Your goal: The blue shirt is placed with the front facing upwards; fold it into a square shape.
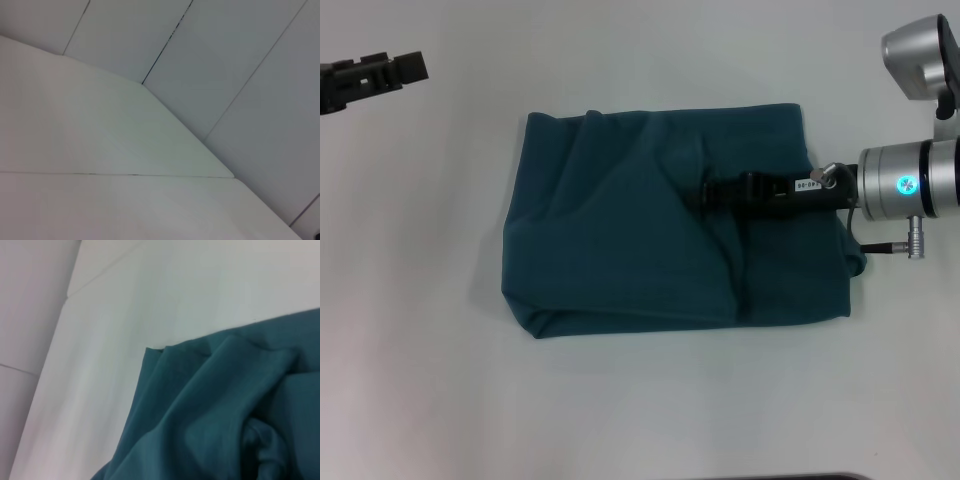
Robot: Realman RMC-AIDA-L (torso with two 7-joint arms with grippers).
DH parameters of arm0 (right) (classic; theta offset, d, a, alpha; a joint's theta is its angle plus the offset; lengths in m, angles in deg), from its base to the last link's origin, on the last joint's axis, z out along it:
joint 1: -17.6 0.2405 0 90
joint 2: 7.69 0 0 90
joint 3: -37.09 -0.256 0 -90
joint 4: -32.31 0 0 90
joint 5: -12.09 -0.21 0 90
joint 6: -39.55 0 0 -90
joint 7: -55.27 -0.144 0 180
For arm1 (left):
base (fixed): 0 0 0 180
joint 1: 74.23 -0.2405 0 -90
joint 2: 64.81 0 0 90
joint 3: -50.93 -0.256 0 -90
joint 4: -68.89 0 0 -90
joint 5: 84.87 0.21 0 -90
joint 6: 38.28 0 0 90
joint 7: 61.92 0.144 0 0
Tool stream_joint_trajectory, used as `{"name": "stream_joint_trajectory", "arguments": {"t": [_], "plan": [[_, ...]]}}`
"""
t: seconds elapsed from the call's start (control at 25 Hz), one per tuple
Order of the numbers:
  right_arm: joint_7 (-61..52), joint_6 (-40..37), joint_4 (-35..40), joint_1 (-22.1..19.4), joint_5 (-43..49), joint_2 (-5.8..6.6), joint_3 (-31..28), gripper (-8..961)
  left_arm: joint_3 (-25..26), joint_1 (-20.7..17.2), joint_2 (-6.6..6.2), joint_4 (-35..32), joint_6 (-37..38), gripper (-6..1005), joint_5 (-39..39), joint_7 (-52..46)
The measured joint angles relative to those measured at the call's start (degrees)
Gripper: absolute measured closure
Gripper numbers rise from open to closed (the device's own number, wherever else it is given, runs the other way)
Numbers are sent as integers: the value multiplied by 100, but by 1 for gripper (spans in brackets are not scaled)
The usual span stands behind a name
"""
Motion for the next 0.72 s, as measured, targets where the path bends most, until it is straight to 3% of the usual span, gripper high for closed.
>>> {"name": "stream_joint_trajectory", "arguments": {"t": [0.72], "plan": [[388,-195,214,72,-494,-10,200,348,-14,123,-13,-180,-75,232,-1,61]]}}
